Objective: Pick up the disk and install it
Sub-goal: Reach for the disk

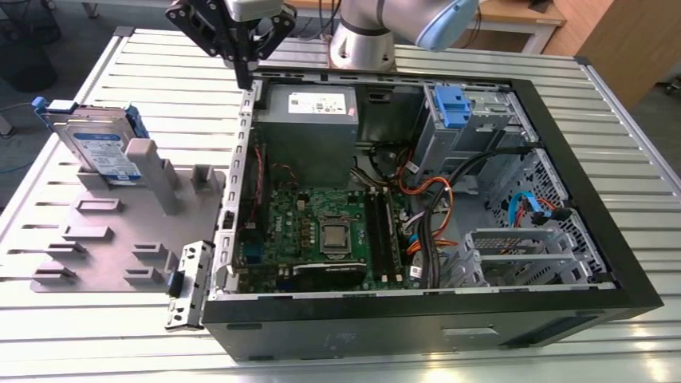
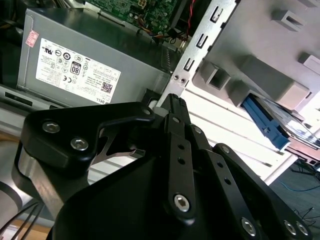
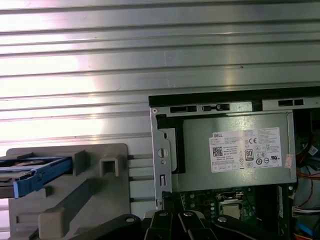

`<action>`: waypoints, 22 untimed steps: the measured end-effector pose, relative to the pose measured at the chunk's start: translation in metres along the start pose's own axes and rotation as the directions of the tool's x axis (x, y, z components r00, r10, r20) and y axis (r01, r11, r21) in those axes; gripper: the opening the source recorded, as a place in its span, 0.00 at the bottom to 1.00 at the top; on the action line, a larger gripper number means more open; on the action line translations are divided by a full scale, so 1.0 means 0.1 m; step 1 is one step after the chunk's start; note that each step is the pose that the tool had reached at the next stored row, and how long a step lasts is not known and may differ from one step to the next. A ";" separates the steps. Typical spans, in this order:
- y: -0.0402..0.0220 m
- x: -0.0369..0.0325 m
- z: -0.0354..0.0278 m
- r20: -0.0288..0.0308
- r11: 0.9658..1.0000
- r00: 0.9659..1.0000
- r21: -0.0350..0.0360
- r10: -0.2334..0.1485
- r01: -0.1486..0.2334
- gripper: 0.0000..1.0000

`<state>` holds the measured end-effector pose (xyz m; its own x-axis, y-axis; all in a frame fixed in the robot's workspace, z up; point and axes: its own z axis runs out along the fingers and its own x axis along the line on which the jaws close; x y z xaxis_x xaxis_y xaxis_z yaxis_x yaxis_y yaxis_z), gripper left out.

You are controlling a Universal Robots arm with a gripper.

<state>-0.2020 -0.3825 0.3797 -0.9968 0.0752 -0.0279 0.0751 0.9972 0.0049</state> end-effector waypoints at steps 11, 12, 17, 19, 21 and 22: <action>0.004 0.046 0.001 0.000 1.000 1.000 0.003 0.000 0.000 0.11; 0.004 0.050 0.002 0.000 1.000 1.000 0.003 0.000 0.000 0.11; 0.006 0.074 0.002 0.000 1.000 1.000 0.004 0.000 0.000 0.11; 0.008 0.085 0.003 0.000 1.000 1.000 0.004 0.000 0.000 0.11; 0.010 0.096 0.003 0.000 1.000 1.000 0.005 0.000 0.000 0.11; 0.011 0.101 0.003 0.000 1.000 1.000 0.005 0.000 0.000 0.11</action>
<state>-0.2120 -0.3807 0.3790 -0.9968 0.0751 -0.0282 0.0751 0.9972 -0.0003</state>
